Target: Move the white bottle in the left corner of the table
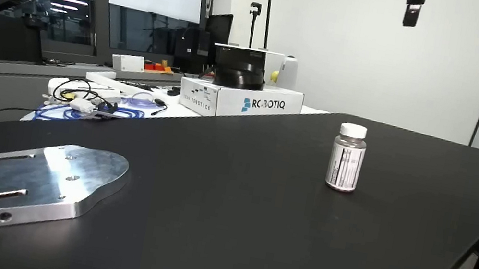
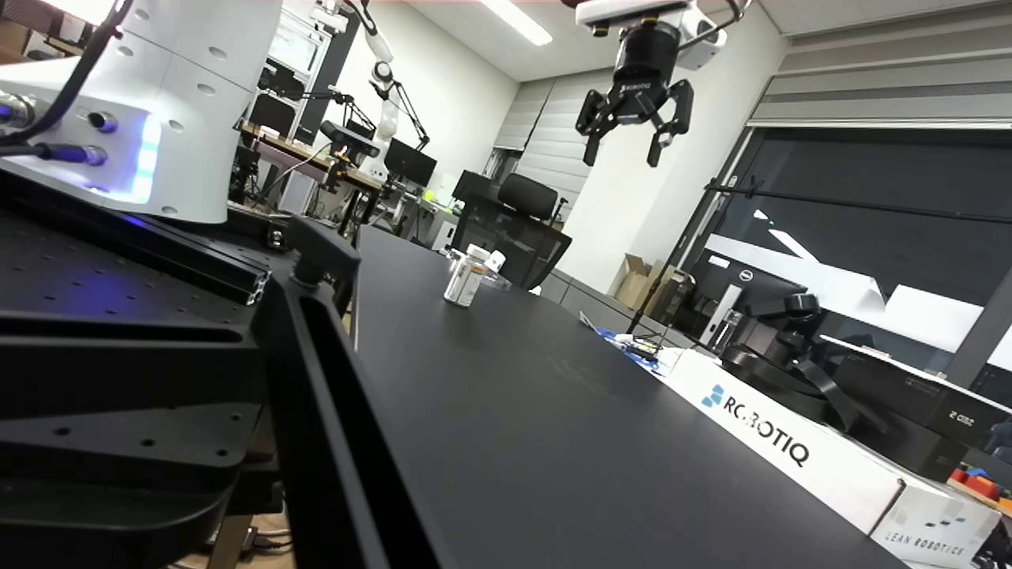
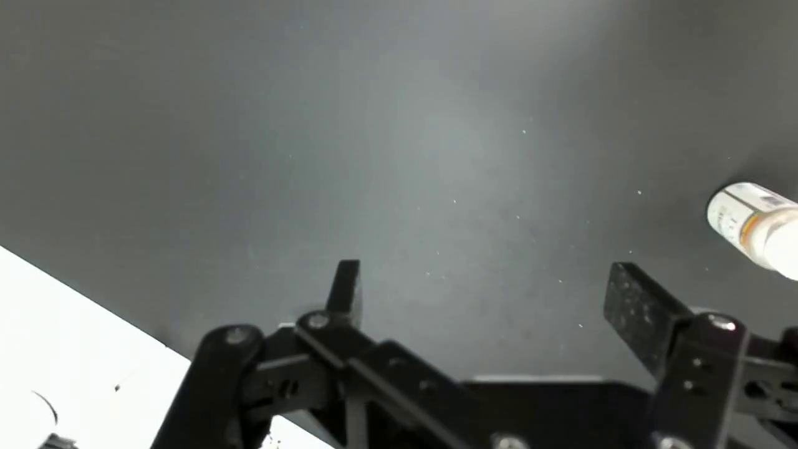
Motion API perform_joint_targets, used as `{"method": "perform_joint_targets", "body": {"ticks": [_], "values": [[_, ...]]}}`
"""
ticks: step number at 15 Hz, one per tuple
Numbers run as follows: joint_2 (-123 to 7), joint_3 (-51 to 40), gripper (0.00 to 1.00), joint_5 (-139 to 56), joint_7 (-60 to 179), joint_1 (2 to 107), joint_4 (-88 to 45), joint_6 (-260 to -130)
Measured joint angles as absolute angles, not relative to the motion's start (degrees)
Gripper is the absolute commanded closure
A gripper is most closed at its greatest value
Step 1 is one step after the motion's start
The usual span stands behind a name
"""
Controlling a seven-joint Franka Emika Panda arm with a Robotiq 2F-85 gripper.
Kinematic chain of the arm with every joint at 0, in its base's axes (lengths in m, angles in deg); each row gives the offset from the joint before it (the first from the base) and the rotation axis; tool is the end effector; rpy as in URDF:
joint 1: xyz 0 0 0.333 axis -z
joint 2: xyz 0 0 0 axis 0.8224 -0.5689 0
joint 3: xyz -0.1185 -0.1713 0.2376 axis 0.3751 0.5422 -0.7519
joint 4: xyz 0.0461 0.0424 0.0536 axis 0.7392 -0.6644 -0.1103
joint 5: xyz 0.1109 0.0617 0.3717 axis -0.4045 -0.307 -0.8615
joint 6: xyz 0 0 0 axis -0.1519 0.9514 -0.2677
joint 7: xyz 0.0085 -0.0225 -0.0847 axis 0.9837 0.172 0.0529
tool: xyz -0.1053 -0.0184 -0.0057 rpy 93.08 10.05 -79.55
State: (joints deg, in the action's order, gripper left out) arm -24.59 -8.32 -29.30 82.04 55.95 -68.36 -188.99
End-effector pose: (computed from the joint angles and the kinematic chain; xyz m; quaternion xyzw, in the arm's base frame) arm 0.4560 -0.0230 0.4268 0.9704 0.2113 0.0361 0.1111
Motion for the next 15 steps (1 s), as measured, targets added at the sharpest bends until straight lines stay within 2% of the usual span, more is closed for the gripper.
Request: {"method": "perform_joint_targets", "body": {"ticks": [6,15], "values": [[-33.1,-15.7,0.00,-28.8,78.3,50.7,-65.8,-191.0],[-39.1,-18.1,0.00,-31.1,78.9,47.2,-65.7,-190.9]]}}
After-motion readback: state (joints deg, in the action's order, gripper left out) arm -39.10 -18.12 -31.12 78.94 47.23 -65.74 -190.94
